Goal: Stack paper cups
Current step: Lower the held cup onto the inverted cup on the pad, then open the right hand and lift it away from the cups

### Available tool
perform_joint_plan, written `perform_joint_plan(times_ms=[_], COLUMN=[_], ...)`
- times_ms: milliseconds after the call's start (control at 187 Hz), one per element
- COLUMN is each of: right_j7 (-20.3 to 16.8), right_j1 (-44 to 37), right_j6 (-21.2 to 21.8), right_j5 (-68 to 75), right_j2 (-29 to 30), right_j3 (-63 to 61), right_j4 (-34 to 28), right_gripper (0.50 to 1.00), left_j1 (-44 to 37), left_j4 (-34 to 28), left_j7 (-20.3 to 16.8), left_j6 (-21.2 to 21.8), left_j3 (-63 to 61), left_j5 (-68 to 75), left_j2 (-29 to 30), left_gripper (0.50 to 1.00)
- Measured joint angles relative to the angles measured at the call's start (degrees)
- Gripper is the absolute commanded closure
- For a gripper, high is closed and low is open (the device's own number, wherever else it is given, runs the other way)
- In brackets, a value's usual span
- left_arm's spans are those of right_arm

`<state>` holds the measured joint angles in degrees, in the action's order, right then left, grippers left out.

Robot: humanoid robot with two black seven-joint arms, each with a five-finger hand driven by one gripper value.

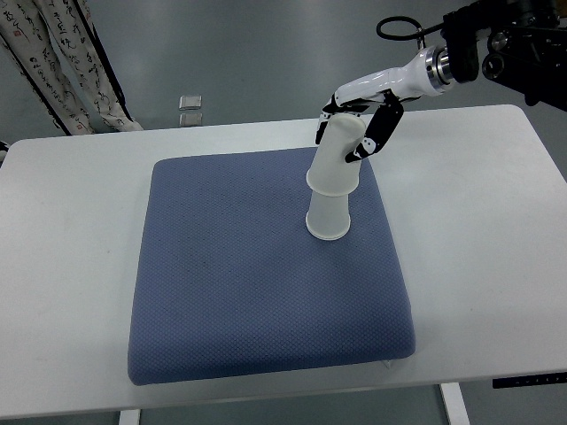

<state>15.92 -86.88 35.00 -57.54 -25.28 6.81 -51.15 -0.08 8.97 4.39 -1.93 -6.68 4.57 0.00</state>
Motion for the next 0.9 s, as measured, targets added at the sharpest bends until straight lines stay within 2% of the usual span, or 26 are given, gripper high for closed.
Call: perform_joint_plan(times_ms=[327, 461, 552, 605, 648, 680, 701, 900], right_j7=[-0.23, -0.27, -0.3, -0.34, -0.42, -0.47, -0.5, -0.61], right_j1=[1.49, 2.17, 2.84, 3.35, 3.67, 3.94, 4.13, 4.81], right_j6=[0.0, 0.0, 0.0, 0.0, 0.0, 0.0, 0.0, 0.0], right_j5=[-1.14, -2.03, -2.25, -2.3, -2.3, -2.31, -2.31, -2.31], right_j2=[1.18, 1.61, 1.78, 2.17, 2.58, 2.93, 3.16, 4.09], right_j3=[0.13, 0.13, 0.13, 0.13, 0.13, 0.13, 0.13, 0.13], right_j4=[0.38, 0.6, 1.06, 1.56, 1.92, 2.14, 2.25, 3.45], right_gripper=[0.832, 0.816, 0.75, 0.73, 0.691, 0.628, 0.609, 0.595], left_j1=[-0.01, -0.01, -0.01, -0.01, 0.0, 0.0, 0.0, -0.01], left_j4=[0.0, 0.0, 0.0, 0.0, 0.0, 0.0, 0.0, 0.0], left_j7=[0.0, 0.0, 0.0, 0.0, 0.0, 0.0, 0.0, 0.0], left_j6=[0.0, 0.0, 0.0, 0.0, 0.0, 0.0, 0.0, 0.0], left_j3=[0.0, 0.0, 0.0, 0.0, 0.0, 0.0, 0.0, 0.0], left_j5=[0.0, 0.0, 0.0, 0.0, 0.0, 0.0, 0.0, 0.0], left_j2=[0.0, 0.0, 0.0, 0.0, 0.0, 0.0, 0.0, 0.0], left_gripper=[0.5, 0.5, 0.5, 0.5, 0.5, 0.5, 0.5, 0.5])
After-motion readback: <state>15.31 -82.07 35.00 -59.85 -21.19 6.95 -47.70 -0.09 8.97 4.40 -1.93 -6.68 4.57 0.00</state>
